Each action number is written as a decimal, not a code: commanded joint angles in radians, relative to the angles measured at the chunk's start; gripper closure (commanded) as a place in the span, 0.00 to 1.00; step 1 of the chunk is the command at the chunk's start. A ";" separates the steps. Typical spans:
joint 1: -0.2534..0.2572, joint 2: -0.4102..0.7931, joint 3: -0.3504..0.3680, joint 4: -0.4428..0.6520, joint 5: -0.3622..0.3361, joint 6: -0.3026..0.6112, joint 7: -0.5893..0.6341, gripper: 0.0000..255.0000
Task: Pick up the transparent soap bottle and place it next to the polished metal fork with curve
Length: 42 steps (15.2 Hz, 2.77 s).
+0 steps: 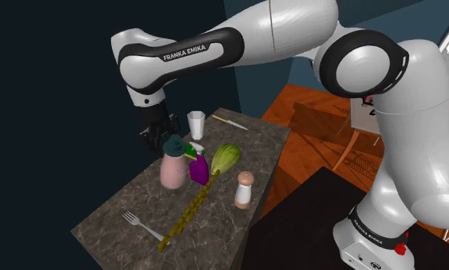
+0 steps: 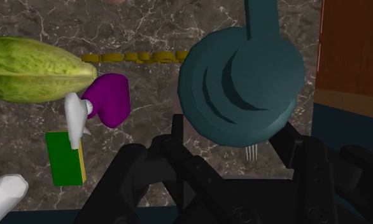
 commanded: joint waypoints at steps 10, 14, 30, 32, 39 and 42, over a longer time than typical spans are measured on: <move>-0.002 0.037 -0.004 -0.090 -0.005 0.127 -0.003 1.00; -0.001 0.058 -0.006 -0.111 -0.008 0.169 -0.003 1.00; 0.004 0.168 -0.015 -0.151 -0.020 0.318 -0.003 1.00; 0.005 0.184 -0.016 -0.151 -0.021 0.335 -0.003 1.00; 0.006 0.207 -0.018 -0.150 -0.024 0.356 -0.003 1.00; 0.006 0.207 -0.018 -0.150 -0.024 0.356 -0.003 1.00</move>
